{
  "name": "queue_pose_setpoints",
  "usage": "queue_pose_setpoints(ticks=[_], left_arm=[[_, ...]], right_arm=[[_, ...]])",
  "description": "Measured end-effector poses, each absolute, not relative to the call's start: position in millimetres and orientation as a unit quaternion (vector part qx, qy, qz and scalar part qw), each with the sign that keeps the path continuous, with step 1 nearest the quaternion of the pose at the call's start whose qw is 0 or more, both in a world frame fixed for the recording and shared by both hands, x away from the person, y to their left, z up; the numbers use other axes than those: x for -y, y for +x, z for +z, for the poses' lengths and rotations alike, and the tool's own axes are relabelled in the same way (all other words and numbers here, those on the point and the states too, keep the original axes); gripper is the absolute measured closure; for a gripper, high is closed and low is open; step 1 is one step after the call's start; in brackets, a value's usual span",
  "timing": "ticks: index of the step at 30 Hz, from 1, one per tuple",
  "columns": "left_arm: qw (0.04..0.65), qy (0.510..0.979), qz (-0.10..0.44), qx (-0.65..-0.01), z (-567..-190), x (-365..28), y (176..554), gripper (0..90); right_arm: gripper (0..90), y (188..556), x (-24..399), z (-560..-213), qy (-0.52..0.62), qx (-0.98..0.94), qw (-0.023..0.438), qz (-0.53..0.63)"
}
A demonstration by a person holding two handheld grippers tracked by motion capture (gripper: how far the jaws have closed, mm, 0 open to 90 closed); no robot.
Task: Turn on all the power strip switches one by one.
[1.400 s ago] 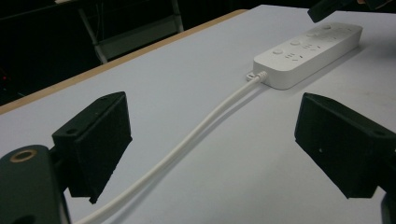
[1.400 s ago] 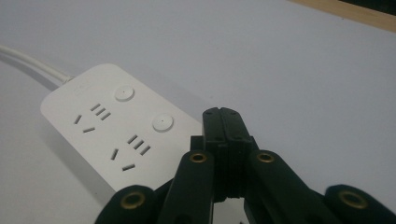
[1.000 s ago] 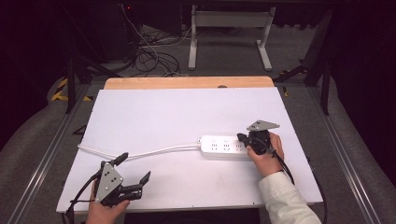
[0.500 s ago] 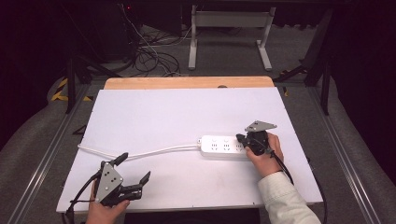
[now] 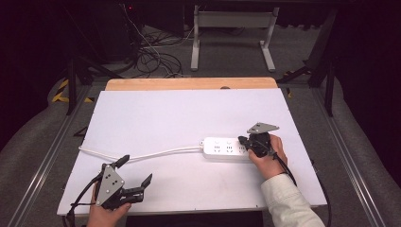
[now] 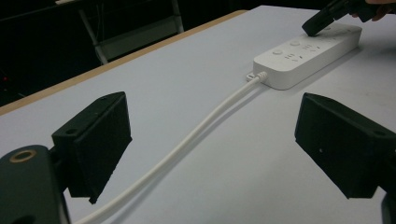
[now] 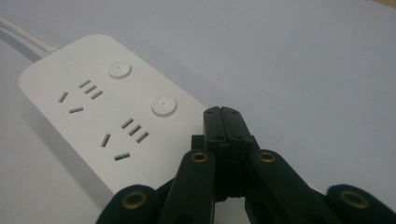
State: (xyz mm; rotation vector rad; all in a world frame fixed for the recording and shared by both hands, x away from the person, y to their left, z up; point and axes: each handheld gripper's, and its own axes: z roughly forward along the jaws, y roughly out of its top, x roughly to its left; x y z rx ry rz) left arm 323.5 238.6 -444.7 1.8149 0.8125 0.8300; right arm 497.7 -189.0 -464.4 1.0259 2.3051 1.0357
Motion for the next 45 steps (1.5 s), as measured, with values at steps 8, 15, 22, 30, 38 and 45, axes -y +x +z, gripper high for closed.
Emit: queue_pose_setpoints(ticks=[8,15,22,30,38,45], left_arm=[[0.476,0.740,0.338,-0.334,-444.8,-238.3,323.0,11.2],[0.476,0.740,0.338,-0.333,-444.6,-238.6,322.8,11.2],[0.476,0.740,0.338,-0.334,-444.5,-238.3,323.1,11.2],[0.475,0.741,0.338,-0.334,-445.0,-237.9,324.5,11.2],[0.476,0.741,0.336,-0.335,-445.1,-238.0,324.3,11.2],[0.476,0.741,0.335,-0.335,-445.1,-238.0,324.3,11.2]], right_arm=[[90.0,498.1,190.0,-465.3,0.380,-0.822,0.197,0.376],[90.0,497.7,188.9,-466.5,0.381,-0.822,0.200,0.373],[90.0,495.6,188.8,-465.3,0.377,-0.818,0.213,0.378],[90.0,485.3,187.3,-439.2,0.353,-0.796,0.225,0.437],[90.0,488.4,175.6,-439.1,0.344,-0.803,0.212,0.438],[90.0,492.5,163.2,-444.3,0.339,-0.813,0.199,0.429]])
